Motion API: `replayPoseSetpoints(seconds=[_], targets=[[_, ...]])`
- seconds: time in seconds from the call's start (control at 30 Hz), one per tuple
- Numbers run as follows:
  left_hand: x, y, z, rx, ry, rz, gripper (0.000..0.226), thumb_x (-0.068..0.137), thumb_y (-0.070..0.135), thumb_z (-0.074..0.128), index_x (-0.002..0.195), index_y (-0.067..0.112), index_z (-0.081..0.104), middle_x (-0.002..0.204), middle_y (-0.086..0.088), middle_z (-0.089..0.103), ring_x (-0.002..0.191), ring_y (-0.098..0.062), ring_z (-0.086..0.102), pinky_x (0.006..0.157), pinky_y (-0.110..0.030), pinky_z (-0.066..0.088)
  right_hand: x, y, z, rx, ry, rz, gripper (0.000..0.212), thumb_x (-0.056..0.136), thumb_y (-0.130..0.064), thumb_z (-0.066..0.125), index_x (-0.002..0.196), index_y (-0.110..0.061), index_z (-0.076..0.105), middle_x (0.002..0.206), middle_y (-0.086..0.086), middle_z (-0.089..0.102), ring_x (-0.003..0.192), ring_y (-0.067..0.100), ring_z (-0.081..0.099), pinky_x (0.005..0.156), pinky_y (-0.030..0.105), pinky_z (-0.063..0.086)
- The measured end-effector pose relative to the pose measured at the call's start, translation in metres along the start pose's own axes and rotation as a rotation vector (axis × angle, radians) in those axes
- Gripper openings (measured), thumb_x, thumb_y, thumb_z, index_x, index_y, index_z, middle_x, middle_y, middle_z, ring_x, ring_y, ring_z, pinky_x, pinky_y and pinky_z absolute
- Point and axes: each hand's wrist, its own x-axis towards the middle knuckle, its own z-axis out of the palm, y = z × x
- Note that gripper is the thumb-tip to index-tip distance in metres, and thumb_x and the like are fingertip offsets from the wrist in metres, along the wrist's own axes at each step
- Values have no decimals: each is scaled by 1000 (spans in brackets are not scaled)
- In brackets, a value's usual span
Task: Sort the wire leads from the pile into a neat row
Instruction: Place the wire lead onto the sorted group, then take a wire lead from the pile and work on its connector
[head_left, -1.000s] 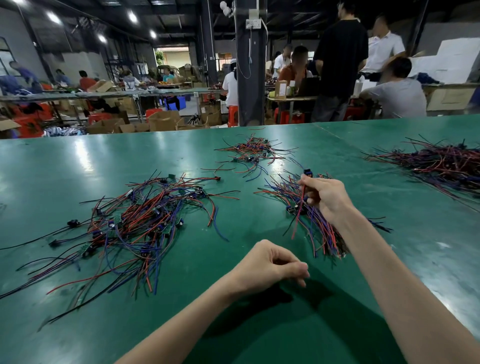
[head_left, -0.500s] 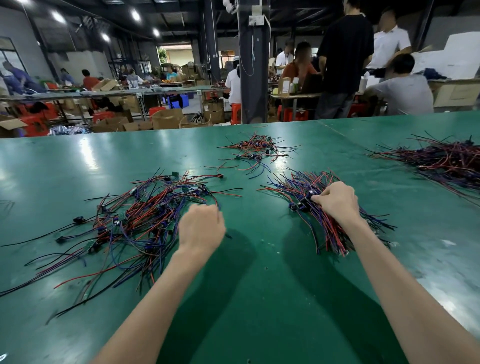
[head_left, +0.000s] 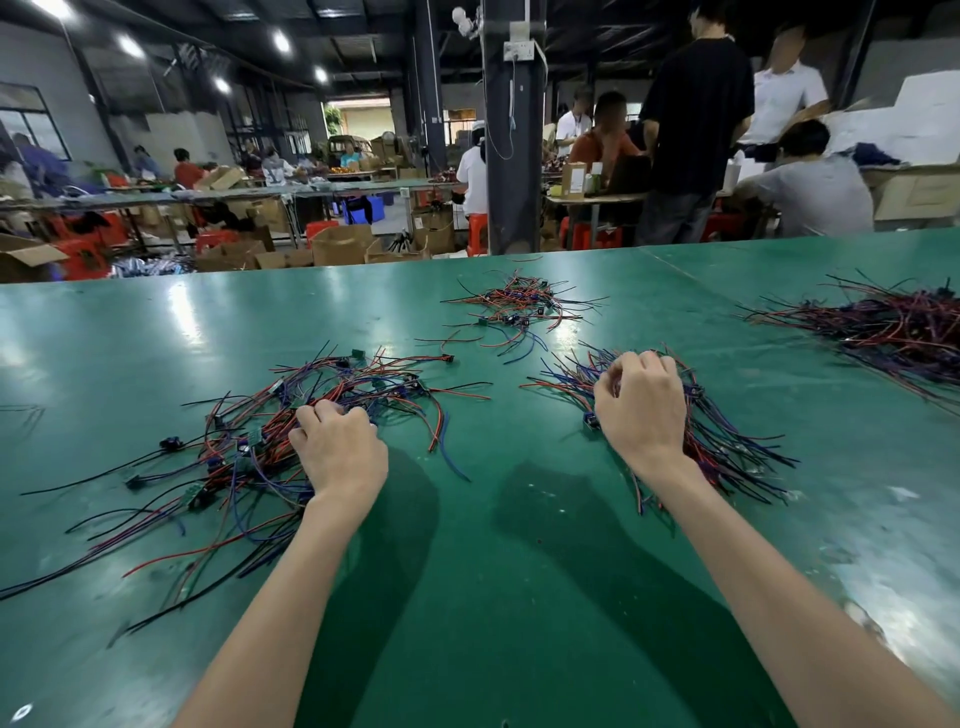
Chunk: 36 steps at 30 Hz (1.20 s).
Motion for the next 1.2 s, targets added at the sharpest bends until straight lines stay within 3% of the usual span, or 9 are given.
replayPoseSetpoints(seconds=[0.1, 0.27, 0.43, 0.57, 0.7, 0.8, 0.87, 1.03, 1.2], targets=[[1, 2, -6, -213, 115, 0, 24, 96, 19, 51, 112, 9, 65, 120, -16, 55, 113, -33, 41, 91, -42, 34, -6, -9, 0, 78, 54, -70, 10, 86, -8, 59, 84, 0, 64, 88, 17, 64, 88, 32, 50, 85, 39, 40], [2, 6, -15, -611, 322, 10, 24, 98, 14, 49, 111, 1, 64, 103, -20, 63, 90, -35, 57, 75, -33, 39, -16, -24, 3, 210, 49, -113, 5, 84, -5, 62, 81, -1, 64, 82, 15, 65, 82, 29, 51, 80, 37, 41], [4, 6, -27, -771, 553, 18, 24, 99, 13, 47, 110, -3, 62, 102, -21, 61, 82, -26, 56, 73, -23, 39, -24, -30, 11, 263, -81, -110, 7, 85, -9, 60, 83, -3, 64, 81, 14, 65, 80, 29, 53, 72, 33, 38], [1, 11, -37, -1014, 635, 210, 27, 102, 17, 40, 113, -2, 55, 96, -25, 55, 61, -27, 56, 56, -33, 47, -31, -36, 15, 345, -207, -112, 7, 85, -10, 61, 82, -6, 65, 79, 9, 65, 76, 25, 53, 71, 34, 43], [-15, 33, -42, -1295, 436, 225, 15, 101, 15, 42, 107, 7, 53, 81, -13, 62, 49, -13, 55, 44, -25, 47, -40, -48, 11, 545, -406, -203, 8, 86, -9, 62, 83, -6, 69, 70, -1, 61, 62, 11, 49, 65, 24, 38], [-28, 50, -36, -1578, 59, 63, 13, 100, 15, 45, 94, 9, 55, 70, 1, 66, 48, -10, 55, 44, -22, 47, -47, -59, 9, 746, -610, -141, 15, 93, -16, 60, 93, -6, 71, 74, 5, 66, 65, 11, 52, 63, 25, 42], [-37, 59, -29, -1694, -167, -46, 16, 99, 14, 46, 88, 9, 56, 68, -2, 67, 46, -8, 53, 42, -21, 46, -47, -66, 6, 937, -679, -30, 15, 95, -20, 56, 94, -12, 69, 80, 6, 68, 65, 11, 54, 59, 22, 43], [-55, 72, -13, -1745, -478, -134, 12, 98, 12, 48, 90, 6, 54, 71, -8, 68, 42, -8, 49, 40, -18, 41, -42, -67, 3, 1185, -624, 338, 16, 94, -19, 56, 86, -15, 69, 74, -2, 67, 57, 5, 59, 57, 22, 40], [-63, 75, -11, -1628, -579, -46, 6, 97, 9, 49, 95, 4, 51, 67, -7, 67, 39, -9, 48, 37, -20, 39, -35, -56, 4, 1282, -745, 590, 13, 89, -14, 63, 78, -13, 70, 70, 0, 68, 64, 16, 58, 66, 24, 41]])
